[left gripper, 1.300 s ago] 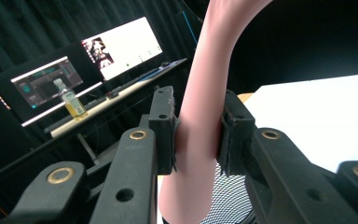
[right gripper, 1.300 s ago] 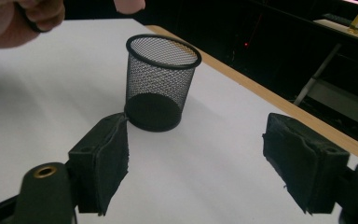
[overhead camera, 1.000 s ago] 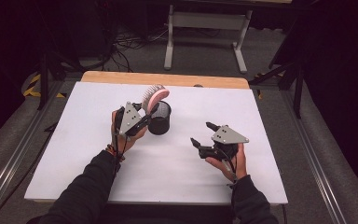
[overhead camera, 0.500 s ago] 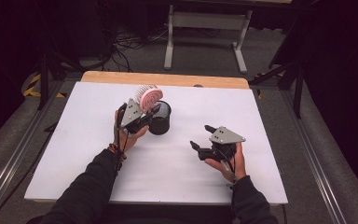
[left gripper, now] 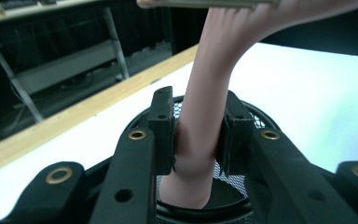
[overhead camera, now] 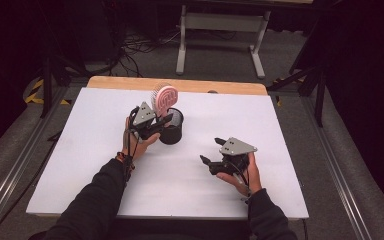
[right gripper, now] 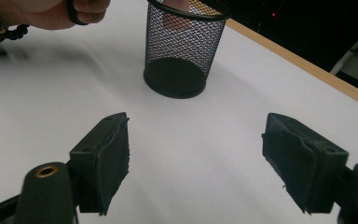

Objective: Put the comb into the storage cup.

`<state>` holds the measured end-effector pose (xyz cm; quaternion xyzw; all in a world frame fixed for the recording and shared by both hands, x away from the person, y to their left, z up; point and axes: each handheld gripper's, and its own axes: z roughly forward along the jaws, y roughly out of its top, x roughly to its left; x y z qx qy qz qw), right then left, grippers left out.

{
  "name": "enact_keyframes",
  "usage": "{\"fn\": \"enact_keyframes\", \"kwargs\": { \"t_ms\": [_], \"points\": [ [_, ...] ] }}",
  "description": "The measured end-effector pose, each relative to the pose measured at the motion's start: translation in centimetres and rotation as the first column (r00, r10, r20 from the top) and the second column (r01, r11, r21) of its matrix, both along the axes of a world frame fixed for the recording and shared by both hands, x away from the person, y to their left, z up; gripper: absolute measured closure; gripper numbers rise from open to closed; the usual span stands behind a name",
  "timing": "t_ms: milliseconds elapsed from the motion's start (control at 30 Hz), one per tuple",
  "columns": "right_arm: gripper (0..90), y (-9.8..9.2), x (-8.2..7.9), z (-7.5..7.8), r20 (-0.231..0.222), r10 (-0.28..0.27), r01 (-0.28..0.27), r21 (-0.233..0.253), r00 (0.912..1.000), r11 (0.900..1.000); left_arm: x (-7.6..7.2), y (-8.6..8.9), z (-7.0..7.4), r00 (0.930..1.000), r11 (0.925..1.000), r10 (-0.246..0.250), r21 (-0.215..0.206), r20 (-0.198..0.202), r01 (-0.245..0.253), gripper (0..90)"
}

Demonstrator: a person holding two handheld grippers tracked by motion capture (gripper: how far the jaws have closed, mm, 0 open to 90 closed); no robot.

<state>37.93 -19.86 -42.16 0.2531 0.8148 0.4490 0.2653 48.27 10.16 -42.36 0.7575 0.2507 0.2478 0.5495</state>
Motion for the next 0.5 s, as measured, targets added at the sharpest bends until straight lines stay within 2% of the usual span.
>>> {"fn": "enact_keyframes", "kwargs": {
  "t_ms": [100, 367, 500],
  "points": [
    [23.8, 0.09, 0.03, -0.05, -0.007, 0.005, -0.005, -0.002, 1.0000, 1.000, 0.22, 0.05, -0.29, 0.9997, 1.0000, -0.006, -0.006, -0.023, 0.006, 71.5],
    [23.7, 0.31, 0.07, -0.16, -0.012, 0.012, -0.012, -0.011, 0.9999, 1.000, 0.59, 0.04, -0.69, 0.9994, 1.0000, -0.002, -0.003, -0.036, 0.002, 71.5],
    [23.7, 0.21, 0.14, -0.21, -0.022, 0.017, -0.017, 0.004, 0.9996, 1.000, 0.66, -0.08, -0.87, 0.9989, 1.0000, -0.006, -0.001, -0.047, 0.006, 71.4]
  ]
}}
